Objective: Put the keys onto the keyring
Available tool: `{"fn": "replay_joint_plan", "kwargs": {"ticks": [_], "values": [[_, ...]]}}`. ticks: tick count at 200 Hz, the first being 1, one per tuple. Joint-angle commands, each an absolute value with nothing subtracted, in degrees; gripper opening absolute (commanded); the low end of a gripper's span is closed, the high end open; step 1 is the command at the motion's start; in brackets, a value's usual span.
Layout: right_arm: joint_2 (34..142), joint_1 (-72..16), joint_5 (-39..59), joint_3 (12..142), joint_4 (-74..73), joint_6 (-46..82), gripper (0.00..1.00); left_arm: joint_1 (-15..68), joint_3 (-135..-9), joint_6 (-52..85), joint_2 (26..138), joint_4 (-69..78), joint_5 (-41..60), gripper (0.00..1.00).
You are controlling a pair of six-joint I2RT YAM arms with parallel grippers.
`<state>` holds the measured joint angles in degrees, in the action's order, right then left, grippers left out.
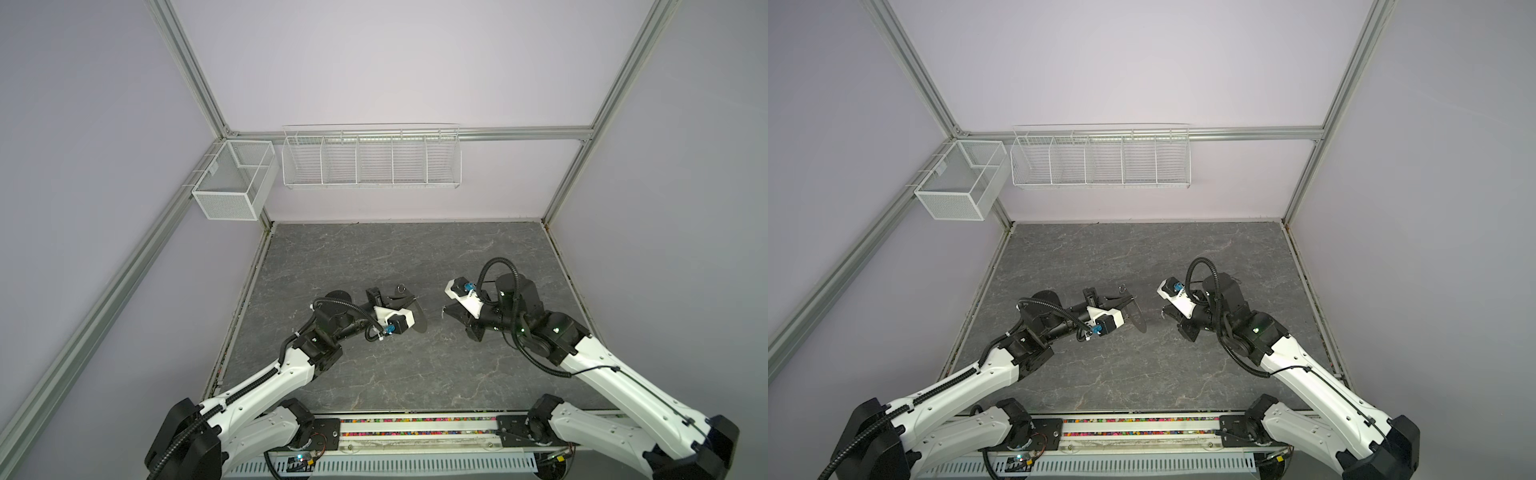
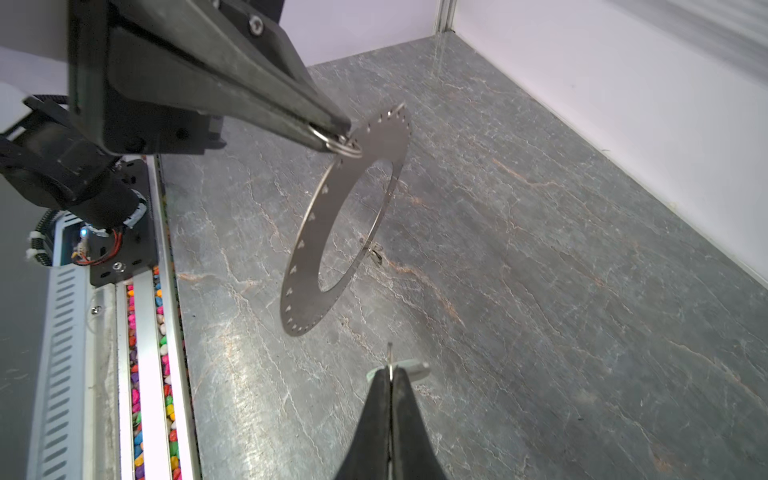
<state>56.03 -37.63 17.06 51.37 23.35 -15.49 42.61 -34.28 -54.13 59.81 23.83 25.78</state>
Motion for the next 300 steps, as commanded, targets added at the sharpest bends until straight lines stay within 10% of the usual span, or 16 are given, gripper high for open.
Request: {"fn": "replay_joint_plan", "kwargs": {"ticks": [1, 300], "values": [[56.02, -36.54, 23.38, 52.6, 23.68, -17.69, 0.07, 43.79, -37.06, -55.91, 60.77, 23.82, 26.04, 0.0], [59.77, -35.87, 26.99, 55.56, 18.3, -15.11, 0.07, 47.71, -40.52, -47.64, 67.92, 25.01, 25.42, 0.0]]}}
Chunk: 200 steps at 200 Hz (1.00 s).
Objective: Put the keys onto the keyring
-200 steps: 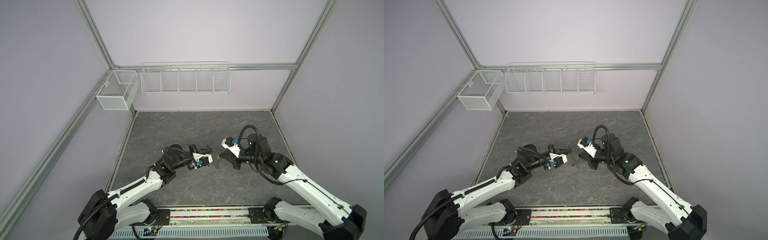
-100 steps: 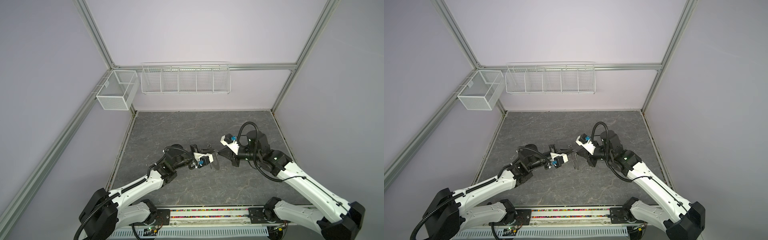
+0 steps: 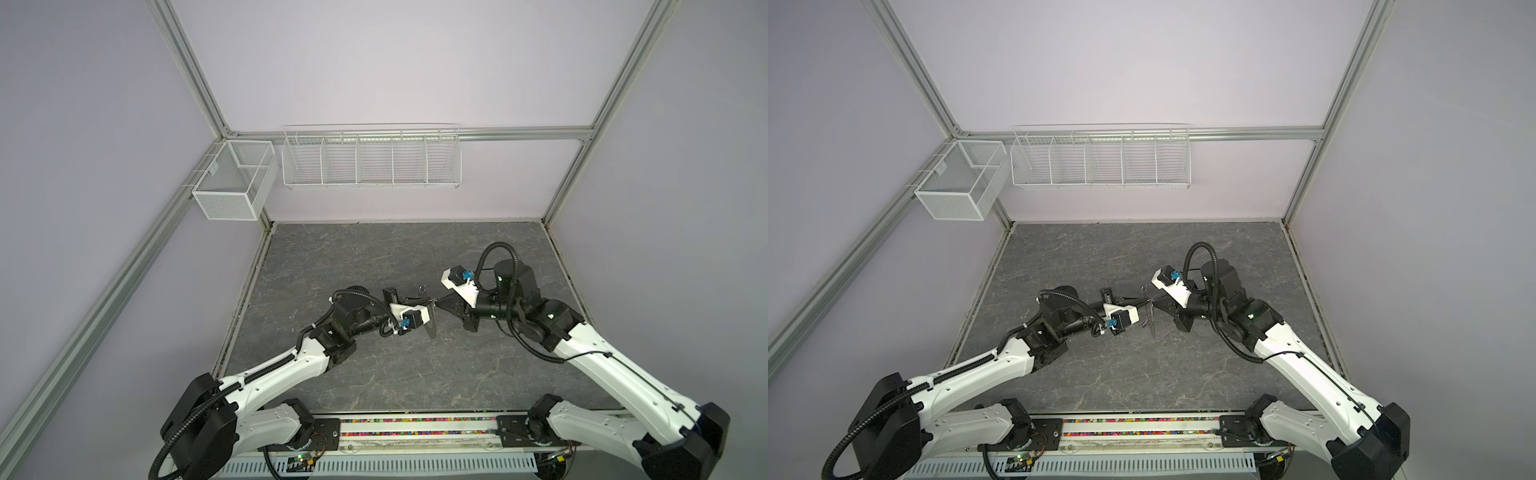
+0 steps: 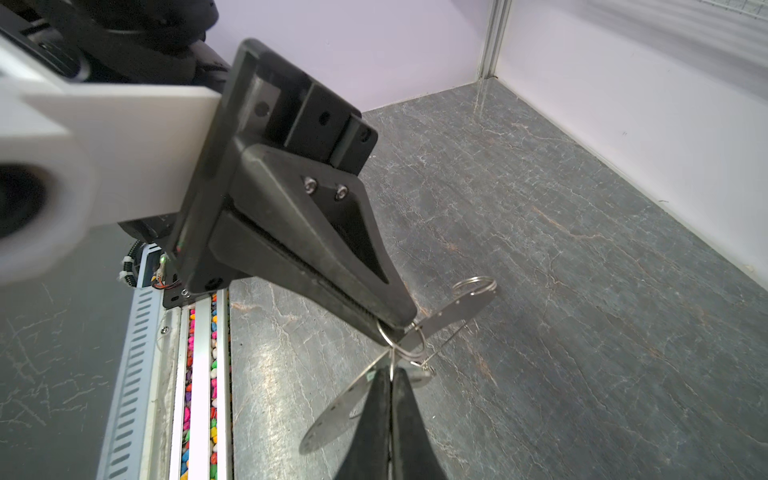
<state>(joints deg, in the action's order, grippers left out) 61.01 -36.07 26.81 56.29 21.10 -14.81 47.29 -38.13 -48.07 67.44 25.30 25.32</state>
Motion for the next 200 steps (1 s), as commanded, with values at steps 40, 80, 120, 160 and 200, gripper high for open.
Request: {"fn": "replay_joint_plan", "kwargs": {"ticks": [40, 80, 120, 160, 200], "values": [[59.94, -35.88, 25.15, 55.04, 18.85, -14.86, 0.07, 47.76, -40.52, -47.88, 67.64, 25.14, 25.26, 0.0], [60.56, -35.7, 24.56, 54.66, 19.13, -13.99, 0.07, 47.85, -40.17, -47.9, 67.14, 25.57, 25.14, 0.0], [60.99, -35.24, 24.08, 54.58, 18.38, -12.07, 0.07, 48.03, -39.9, -48.35, 66.54, 24.99, 25.89, 0.0], [60.81, -35.03, 23.82, 54.32, 17.4, -10.78, 0.07, 48.25, -39.82, -49.46, 65.86, 23.25, 26.77, 0.0], [61.89, -34.77, 23.44, 54.56, 18.35, -9.07, 0.07, 48.25, -39.73, -50.27, 65.28, 22.59, 27.42, 0.0]]}}
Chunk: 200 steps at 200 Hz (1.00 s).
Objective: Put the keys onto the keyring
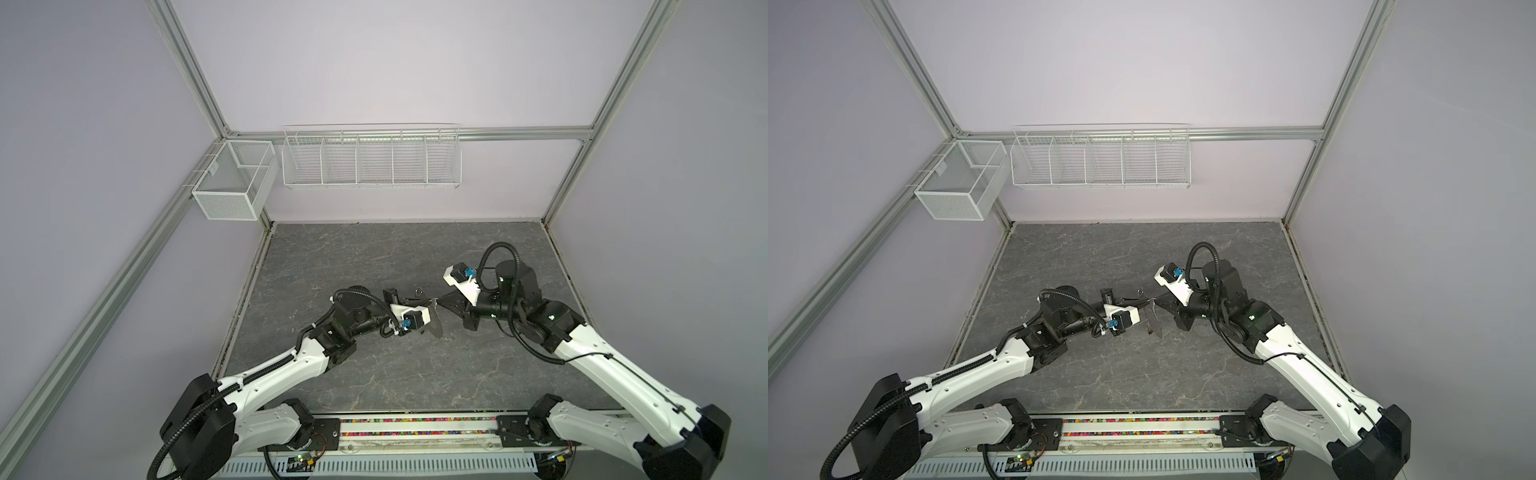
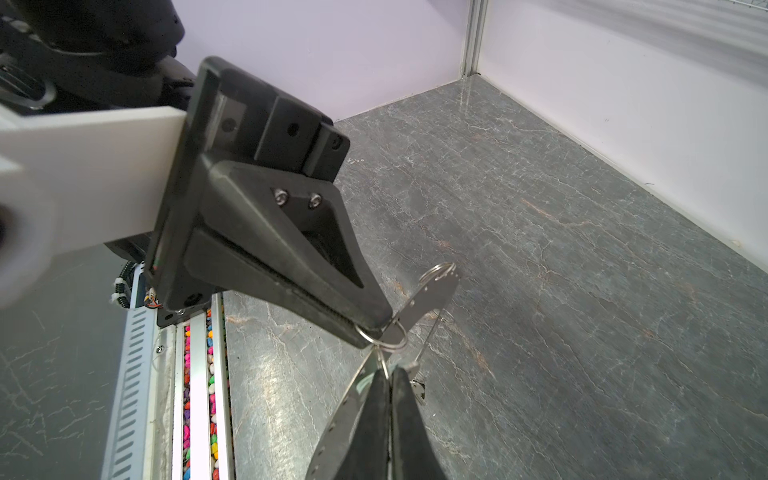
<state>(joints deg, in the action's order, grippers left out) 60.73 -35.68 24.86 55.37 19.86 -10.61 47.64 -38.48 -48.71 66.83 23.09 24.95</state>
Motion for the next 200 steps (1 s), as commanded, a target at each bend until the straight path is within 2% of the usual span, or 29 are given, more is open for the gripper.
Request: {"fn": "replay_joint_plan", "kwargs": {"ticks": [1, 68, 200], "values": [[61.88, -34.79, 23.46, 54.62, 18.4, -9.02, 0.07, 48.25, -39.73, -50.23, 65.25, 22.55, 27.46, 0.0], [64.76, -34.2, 24.4, 56.24, 21.55, -5.79, 0.07, 48.27, -39.9, -51.52, 64.76, 21.93, 27.18, 0.0], [64.25, -33.04, 30.36, 56.03, 21.55, -4.83, 0.07, 48.31, -39.46, -45.15, 65.73, 24.92, 24.62, 0.0]]}}
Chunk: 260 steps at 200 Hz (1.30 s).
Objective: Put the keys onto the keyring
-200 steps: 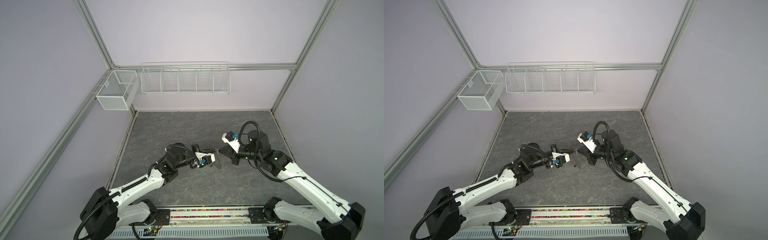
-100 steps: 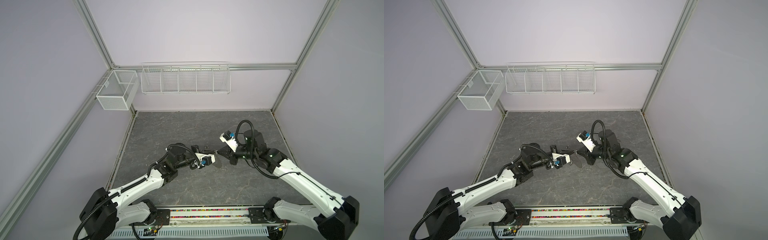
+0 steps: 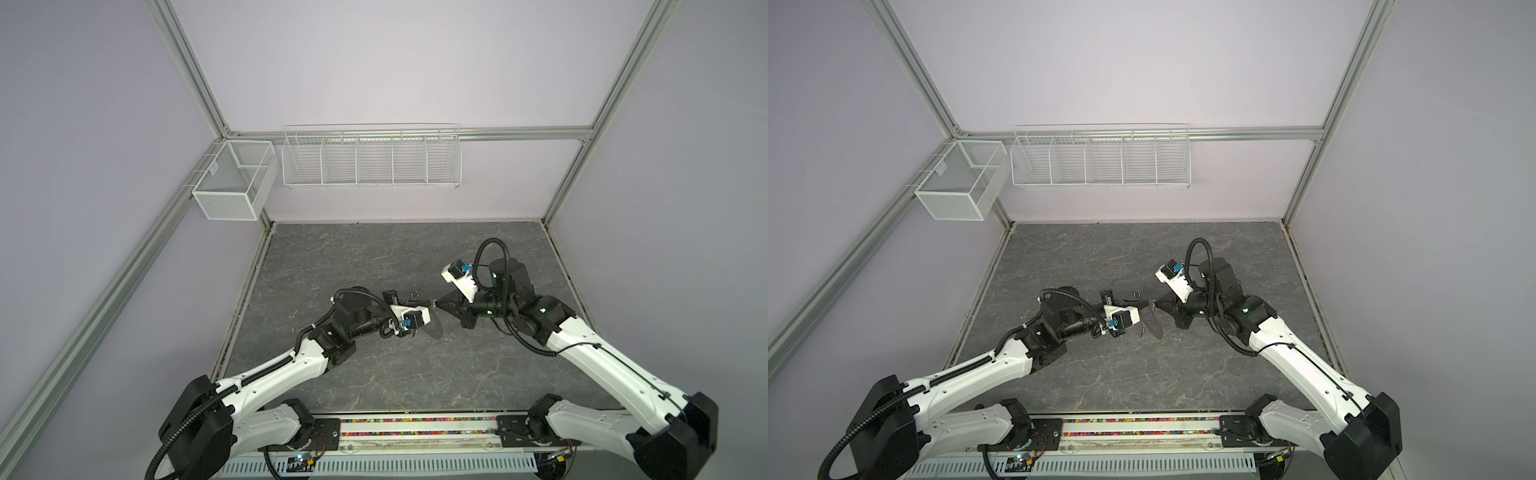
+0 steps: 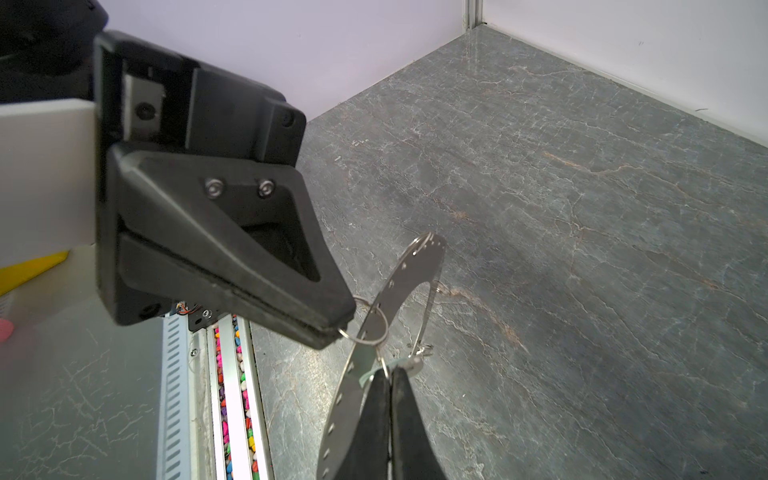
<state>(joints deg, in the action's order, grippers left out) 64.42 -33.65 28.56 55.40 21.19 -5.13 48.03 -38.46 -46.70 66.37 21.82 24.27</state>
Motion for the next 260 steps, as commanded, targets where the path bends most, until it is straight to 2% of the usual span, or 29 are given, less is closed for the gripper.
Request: {"fn": "replay_joint_plan", "kwargs": {"ticks": [1, 104, 171, 223, 260], "values": [[64.25, -33.05, 30.43, 56.01, 21.59, -4.83, 0.07, 48.28, -39.51, -45.03, 65.74, 24.99, 24.57, 0.0], [63.71, -31.06, 36.63, 55.39, 20.29, -4.8, 0.07, 48.15, -40.0, -41.64, 67.23, 27.07, 25.12, 0.0], [63.11, -27.16, 45.4, 52.72, 16.93, -2.23, 0.07, 45.79, -40.07, -34.54, 67.78, 30.04, 31.53, 0.0], [64.16, -26.19, 42.19, 52.9, 22.24, -4.18, 0.07, 44.44, -40.08, -31.73, 68.19, 30.12, 32.75, 0.0], [68.81, -26.78, 28.06, 53.17, 30.75, -1.56, 0.07, 42.4, -39.73, -31.27, 67.42, 29.14, 32.69, 0.0]]}}
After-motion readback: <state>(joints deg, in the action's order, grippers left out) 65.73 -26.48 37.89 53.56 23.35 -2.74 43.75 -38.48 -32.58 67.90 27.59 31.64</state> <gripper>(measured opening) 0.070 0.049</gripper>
